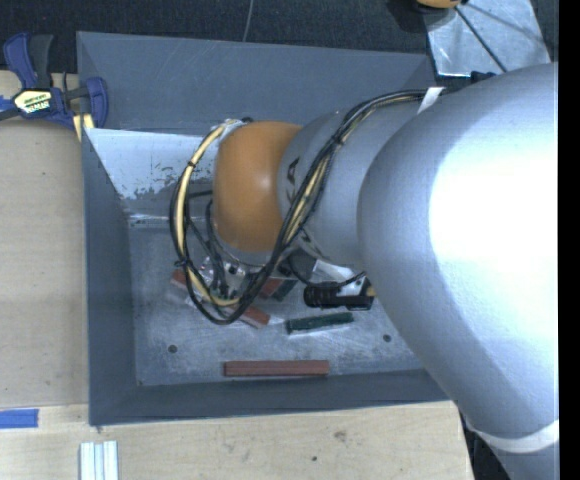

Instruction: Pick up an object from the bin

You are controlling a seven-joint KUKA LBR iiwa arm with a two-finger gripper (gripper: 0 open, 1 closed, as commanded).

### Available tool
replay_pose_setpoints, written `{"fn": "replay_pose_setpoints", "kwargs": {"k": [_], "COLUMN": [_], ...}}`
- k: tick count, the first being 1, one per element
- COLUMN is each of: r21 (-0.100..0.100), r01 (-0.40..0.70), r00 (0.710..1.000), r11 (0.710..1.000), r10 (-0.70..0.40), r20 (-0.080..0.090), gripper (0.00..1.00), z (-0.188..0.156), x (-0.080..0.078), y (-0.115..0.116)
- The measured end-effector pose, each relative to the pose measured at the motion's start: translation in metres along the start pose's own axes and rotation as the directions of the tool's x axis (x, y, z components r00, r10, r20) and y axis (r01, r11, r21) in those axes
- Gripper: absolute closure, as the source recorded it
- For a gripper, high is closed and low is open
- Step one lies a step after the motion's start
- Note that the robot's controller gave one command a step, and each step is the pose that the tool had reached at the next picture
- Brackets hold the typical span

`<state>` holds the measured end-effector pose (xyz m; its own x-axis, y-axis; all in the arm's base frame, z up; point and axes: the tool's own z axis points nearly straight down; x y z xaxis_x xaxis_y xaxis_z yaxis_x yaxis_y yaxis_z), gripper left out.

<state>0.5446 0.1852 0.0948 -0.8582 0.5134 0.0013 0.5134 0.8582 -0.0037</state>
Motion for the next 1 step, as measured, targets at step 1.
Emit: {"fn": "replay_pose_setpoints", "kwargs": {"k": [1], "r21": [-0.004], "r01": [0.002], "r00": [1.000], "r11": [1.000], "r10": [-0.002], "r20": [0.002], "gripper": [1.00], "z": [-0.0214], "x": [-0.0011], "y": [0.0013]}}
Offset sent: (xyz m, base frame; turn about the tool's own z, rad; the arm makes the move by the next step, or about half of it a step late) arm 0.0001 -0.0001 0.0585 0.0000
